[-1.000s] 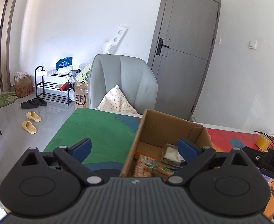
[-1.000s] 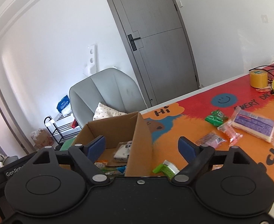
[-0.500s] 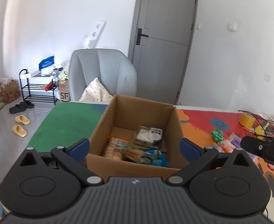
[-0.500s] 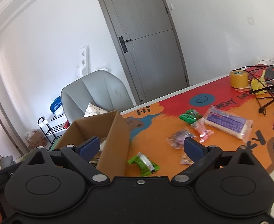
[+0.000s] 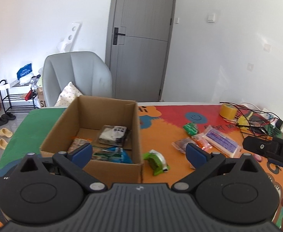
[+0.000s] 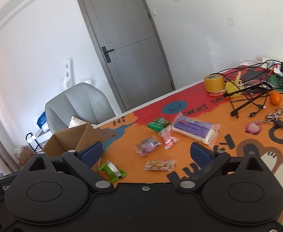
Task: Organize snacks
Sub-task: 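Move both tools back over the remaining snacks on the table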
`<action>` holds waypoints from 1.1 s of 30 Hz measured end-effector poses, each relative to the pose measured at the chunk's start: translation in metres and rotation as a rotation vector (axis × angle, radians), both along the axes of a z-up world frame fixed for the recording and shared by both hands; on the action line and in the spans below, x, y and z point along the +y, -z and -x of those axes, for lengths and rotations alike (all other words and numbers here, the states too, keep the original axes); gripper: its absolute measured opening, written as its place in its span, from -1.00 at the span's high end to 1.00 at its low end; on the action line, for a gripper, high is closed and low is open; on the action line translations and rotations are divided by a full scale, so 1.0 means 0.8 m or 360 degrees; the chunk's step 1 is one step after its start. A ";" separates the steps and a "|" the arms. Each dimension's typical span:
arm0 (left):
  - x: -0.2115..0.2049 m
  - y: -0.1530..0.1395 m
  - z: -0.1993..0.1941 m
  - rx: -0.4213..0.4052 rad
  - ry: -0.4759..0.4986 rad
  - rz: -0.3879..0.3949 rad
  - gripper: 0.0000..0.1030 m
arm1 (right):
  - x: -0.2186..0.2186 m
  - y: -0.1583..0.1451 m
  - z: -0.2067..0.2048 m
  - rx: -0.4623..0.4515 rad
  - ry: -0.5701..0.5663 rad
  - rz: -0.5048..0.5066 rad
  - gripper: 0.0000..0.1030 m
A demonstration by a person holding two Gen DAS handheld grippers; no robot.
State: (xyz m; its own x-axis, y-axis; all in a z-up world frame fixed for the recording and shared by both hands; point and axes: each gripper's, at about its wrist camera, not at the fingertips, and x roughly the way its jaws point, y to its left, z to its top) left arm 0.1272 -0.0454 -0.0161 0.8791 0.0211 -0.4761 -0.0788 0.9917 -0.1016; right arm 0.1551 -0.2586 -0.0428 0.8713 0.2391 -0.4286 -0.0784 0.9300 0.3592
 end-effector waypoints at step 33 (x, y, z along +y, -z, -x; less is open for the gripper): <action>-0.099 0.072 -0.068 0.0057 -0.0137 0.0083 -0.83 | -0.095 0.069 -0.070 0.0088 0.0021 0.0030 -0.20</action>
